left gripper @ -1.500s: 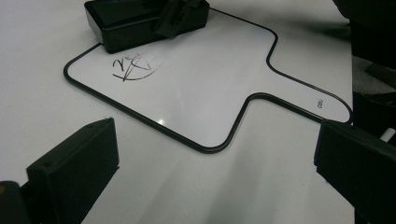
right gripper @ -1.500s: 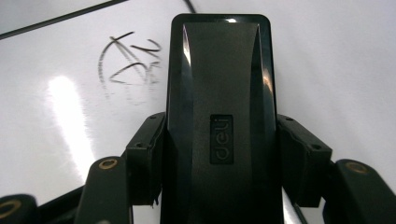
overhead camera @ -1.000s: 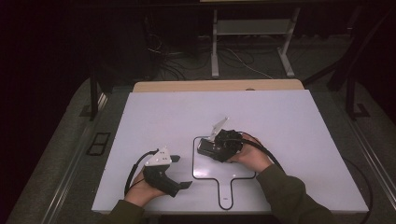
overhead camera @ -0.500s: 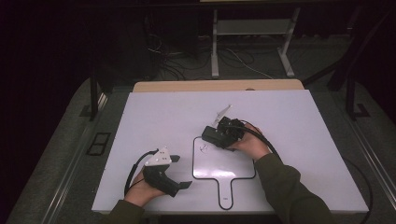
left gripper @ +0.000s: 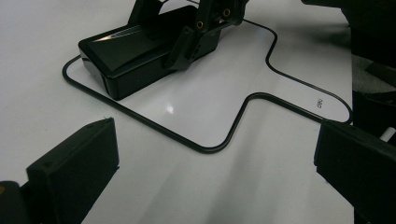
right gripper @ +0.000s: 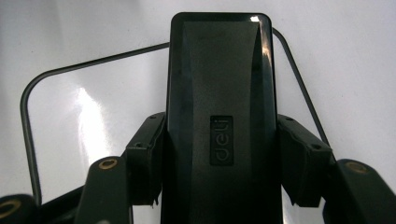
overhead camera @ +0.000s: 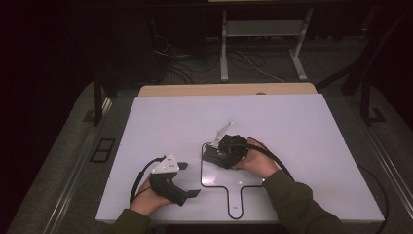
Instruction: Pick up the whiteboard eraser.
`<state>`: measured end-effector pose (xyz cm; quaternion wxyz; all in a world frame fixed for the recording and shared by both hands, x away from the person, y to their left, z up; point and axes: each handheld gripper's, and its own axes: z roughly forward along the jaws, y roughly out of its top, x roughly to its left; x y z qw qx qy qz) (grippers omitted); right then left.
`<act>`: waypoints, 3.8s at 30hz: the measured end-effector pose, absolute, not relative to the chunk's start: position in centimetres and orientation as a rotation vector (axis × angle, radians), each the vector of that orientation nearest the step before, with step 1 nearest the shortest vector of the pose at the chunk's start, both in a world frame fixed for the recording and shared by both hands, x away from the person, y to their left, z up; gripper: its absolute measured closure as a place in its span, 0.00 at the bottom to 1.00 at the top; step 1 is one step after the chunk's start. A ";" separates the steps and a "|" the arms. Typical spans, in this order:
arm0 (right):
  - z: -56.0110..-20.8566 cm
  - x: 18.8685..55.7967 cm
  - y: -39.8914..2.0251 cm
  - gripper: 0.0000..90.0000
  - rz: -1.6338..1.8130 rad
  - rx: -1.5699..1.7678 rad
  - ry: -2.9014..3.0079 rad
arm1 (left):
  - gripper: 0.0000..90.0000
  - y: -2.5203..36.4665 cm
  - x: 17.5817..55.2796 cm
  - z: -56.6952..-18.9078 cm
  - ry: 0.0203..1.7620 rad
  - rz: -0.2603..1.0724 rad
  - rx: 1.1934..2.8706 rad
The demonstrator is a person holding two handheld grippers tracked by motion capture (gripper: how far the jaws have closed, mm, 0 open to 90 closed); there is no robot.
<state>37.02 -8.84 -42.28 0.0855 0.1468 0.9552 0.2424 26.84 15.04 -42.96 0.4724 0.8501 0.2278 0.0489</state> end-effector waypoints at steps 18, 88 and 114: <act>-42.2 41.0 -9.4 0.43 0.664 0.589 2.801 | 0.00 15.2 26.9 -42.9 0.548 0.127 2.090; -42.2 40.9 -5.7 0.43 0.635 0.520 2.834 | 0.00 15.3 27.7 -43.1 0.556 0.166 2.094; -42.1 39.6 -5.3 0.43 0.625 0.456 2.869 | 0.00 15.2 27.3 -43.1 0.554 0.166 2.094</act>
